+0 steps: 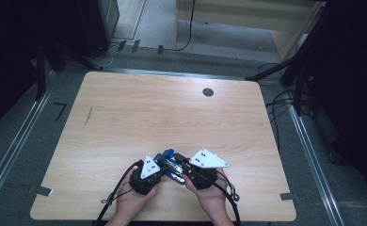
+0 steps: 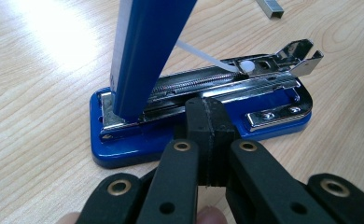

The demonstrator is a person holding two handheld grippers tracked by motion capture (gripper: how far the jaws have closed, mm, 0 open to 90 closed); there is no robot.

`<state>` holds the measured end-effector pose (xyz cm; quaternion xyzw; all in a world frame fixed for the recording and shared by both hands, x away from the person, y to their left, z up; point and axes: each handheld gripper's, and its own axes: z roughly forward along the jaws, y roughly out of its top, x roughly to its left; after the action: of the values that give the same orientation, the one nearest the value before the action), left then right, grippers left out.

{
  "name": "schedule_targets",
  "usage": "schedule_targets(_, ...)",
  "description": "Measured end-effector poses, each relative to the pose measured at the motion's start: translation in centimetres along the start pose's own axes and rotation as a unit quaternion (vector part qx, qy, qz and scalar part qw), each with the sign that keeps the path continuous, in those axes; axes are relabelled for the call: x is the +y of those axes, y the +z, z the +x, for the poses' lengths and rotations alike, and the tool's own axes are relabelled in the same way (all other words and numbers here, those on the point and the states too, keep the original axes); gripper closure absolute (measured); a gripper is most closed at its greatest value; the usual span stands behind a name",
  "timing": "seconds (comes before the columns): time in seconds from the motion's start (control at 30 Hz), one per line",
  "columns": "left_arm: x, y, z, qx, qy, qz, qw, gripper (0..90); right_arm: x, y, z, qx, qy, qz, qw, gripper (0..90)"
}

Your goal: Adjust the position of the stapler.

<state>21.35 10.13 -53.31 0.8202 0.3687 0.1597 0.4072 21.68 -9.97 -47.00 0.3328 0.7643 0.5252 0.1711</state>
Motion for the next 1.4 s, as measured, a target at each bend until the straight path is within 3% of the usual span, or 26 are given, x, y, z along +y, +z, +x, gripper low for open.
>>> schedule_targets(0.67,0.0,0.0,-0.1,0.002,-0.002,-0.002,1.0000,90.0,1.7,2.0,0.9,0.014,-0.014,-0.007,0.9998,90.0)
schedule_targets(1.4,0.0,0.0,0.0,0.002,0.000,-0.002,1.0000,90.0,2.4,4.1,1.0,0.032,-0.019,-0.023,0.9990,90.0)
